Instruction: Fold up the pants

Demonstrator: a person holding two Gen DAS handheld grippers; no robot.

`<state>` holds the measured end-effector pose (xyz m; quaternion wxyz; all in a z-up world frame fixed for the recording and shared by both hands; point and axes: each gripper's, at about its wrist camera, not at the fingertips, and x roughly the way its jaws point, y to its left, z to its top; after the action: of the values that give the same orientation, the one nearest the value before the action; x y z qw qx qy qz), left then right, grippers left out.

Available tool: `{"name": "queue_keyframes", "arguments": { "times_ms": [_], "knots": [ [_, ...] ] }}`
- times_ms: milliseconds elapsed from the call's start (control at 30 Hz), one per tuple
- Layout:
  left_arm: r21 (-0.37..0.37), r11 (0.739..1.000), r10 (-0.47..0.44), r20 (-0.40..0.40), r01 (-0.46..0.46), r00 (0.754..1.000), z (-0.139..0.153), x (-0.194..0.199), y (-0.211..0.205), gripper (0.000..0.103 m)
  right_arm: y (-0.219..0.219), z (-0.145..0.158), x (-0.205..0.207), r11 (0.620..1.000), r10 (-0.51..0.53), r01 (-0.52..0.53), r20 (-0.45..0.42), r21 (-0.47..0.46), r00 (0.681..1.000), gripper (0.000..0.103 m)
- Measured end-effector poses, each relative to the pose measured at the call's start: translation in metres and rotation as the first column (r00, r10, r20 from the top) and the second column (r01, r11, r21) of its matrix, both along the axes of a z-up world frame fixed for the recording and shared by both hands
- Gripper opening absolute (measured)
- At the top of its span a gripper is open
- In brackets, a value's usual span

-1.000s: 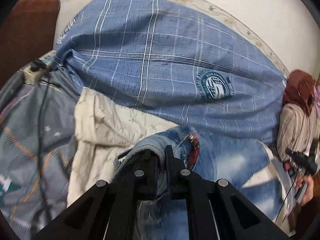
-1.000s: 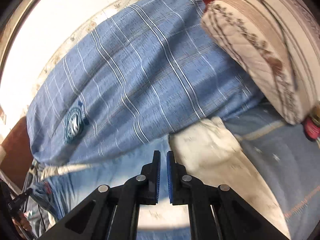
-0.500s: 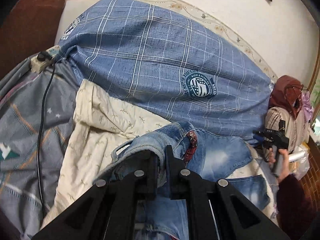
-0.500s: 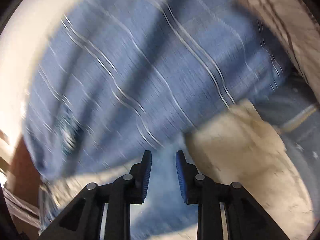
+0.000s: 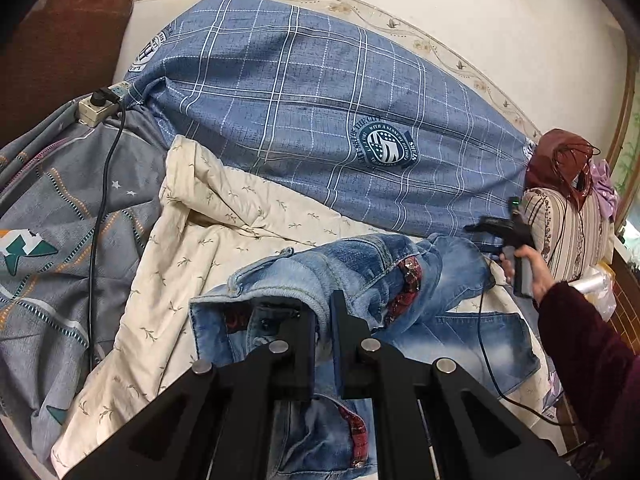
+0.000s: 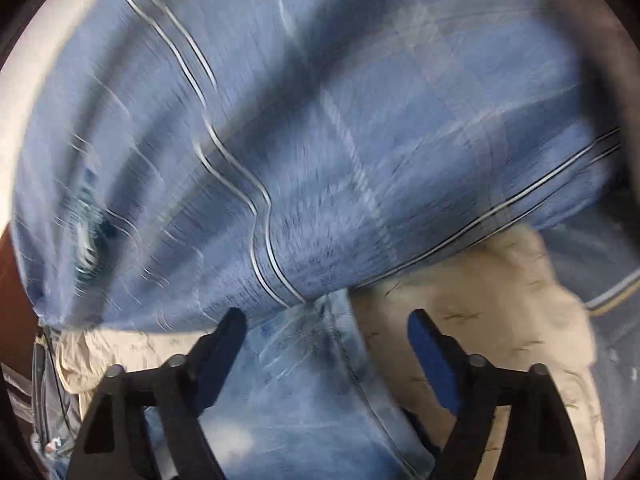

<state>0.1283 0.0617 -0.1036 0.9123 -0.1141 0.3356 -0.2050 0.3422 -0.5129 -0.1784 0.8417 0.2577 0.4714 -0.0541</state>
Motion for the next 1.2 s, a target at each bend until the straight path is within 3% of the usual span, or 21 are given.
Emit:
{"name": "queue_keyframes", "arguments": {
  "times_ms": [100,167,300,400,533,667,767,867,967,1133,1200],
  "knots": [
    [0.007,1.0,0.006,-0.009,-0.006,1.0,-0.001,0.0,0.0,0.007,0.012,-0.015,0.022,0.995,0.052,-0.059,-0.092,-0.075,0.994,0.014],
    [0.008,1.0,0.012,-0.014,-0.012,1.0,-0.002,-0.002,0.001,0.007,0.022,-0.018,0.022,0.989,0.07,-0.087,-0.139,-0.123,0.988,0.003],
    [0.016,1.0,0.022,-0.033,-0.022,0.999,-0.006,-0.01,0.006,0.007,0.033,0.011,-0.02,0.981,0.076,-0.076,-0.007,-0.181,0.997,0.003],
    [0.023,0.999,0.026,-0.051,-0.025,0.998,-0.011,-0.023,0.012,0.007,0.028,0.038,-0.073,0.984,0.072,-0.057,0.087,-0.166,0.994,0.003],
    [0.059,0.998,0.027,-0.091,-0.022,0.995,-0.031,-0.047,0.021,0.007,0.011,0.053,-0.156,0.986,0.03,-0.005,0.145,-0.169,0.989,0.003],
    [0.118,0.993,0.044,-0.191,-0.021,0.981,-0.074,-0.063,0.031,0.007,-0.014,0.04,-0.246,0.985,-0.086,0.107,0.156,-0.133,0.984,0.003],
    [0.096,0.995,0.053,-0.276,-0.027,0.96,-0.104,-0.063,0.04,0.008,-0.028,0.011,-0.294,0.987,-0.137,0.146,0.116,-0.066,0.984,0.003],
    [0.115,0.993,0.048,-0.266,-0.018,0.963,-0.11,-0.066,0.038,0.008,-0.024,-0.015,-0.333,0.984,-0.164,0.169,0.095,-0.052,0.982,0.003],
    [0.165,0.986,0.038,-0.233,0.001,0.972,-0.102,-0.069,0.033,0.008,-0.021,-0.014,-0.355,0.984,-0.168,0.173,0.116,-0.031,0.979,0.003],
    [0.146,0.989,0.039,-0.229,-0.005,0.973,-0.095,-0.074,0.035,0.008,-0.035,0.009,-0.379,0.965,-0.261,0.253,0.177,0.067,0.949,0.006],
    [0.141,0.99,0.047,-0.244,-0.012,0.969,-0.1,-0.075,0.036,0.009,-0.04,0.012,-0.376,0.961,-0.271,0.258,0.149,0.105,0.951,0.006]
  ]
}}
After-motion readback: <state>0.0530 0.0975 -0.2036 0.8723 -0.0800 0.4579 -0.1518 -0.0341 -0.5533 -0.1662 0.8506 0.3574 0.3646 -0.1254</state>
